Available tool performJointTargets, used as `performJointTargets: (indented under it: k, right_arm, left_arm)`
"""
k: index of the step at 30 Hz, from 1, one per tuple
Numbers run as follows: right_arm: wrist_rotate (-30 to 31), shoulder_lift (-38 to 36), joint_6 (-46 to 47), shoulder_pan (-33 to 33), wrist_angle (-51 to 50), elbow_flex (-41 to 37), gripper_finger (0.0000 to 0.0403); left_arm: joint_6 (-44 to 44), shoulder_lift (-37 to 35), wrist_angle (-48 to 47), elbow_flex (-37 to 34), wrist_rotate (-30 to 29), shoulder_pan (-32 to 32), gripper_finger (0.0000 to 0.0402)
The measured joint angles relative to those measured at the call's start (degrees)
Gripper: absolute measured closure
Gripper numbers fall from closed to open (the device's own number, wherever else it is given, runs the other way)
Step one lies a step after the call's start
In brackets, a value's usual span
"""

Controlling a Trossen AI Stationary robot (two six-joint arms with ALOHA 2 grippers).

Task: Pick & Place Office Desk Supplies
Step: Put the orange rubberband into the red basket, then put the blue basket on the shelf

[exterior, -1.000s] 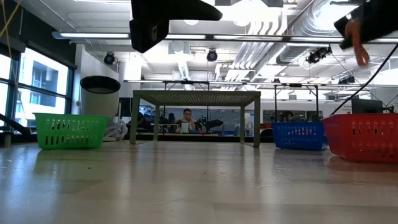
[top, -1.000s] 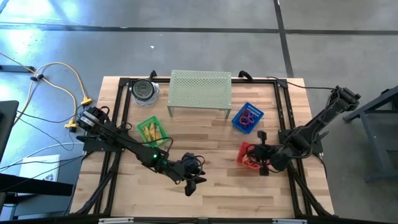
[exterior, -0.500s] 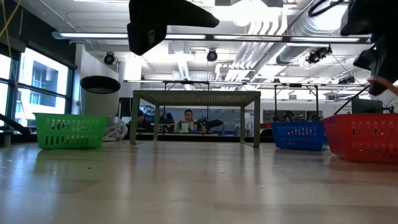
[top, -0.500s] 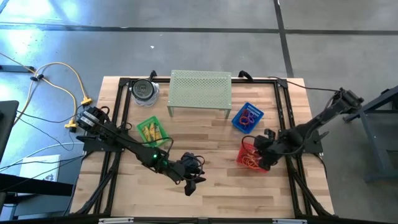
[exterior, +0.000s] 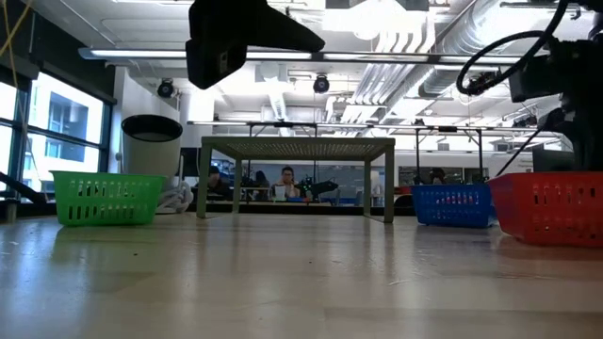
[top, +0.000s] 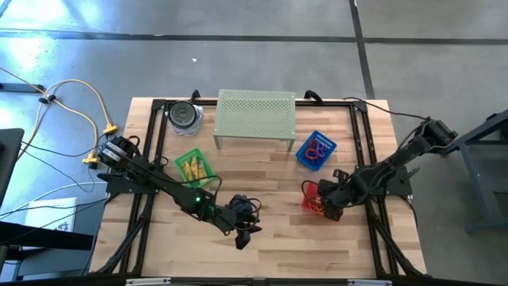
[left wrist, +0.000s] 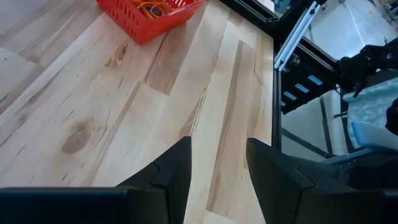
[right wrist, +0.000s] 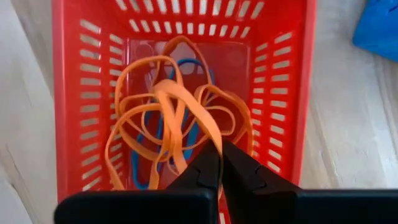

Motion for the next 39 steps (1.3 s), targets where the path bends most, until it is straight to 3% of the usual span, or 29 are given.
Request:
performJointTargets:
  k: [7,17,22,33,39]
  right_arm:
    - [-0.18,-0.52,-1.42,0.0,1.46,0.0,0.0385]
    - [-0.9,-1.07,-4.36,-0.1,1.42,0.01,0.0263]
    - [-4.13,-2.88,-4.13,-1.42,-1.14,1.25,0.0225]
    - [2.95,-15.68,-6.29,-1.4,-4.24,3.63,0.0211]
    - [10.27,-23.76,-11.82,-0.28,-4.19,3.63,0.0211]
  left_arm:
    - [-0.12,0.0,-0.25,0.0,0.02,0.0,0.0253]
    - [-0.17,0.0,-0.25,0.0,0.0,0.0,0.0253]
    - [-0.16,0.0,-0.05,0.0,-0.41,0.75,0.0253]
    - [4.33,-0.69,0.08,0.0,-0.35,3.88,0.0253]
    - [12.03,-6.84,0.05,0.0,0.02,5.91,0.0253]
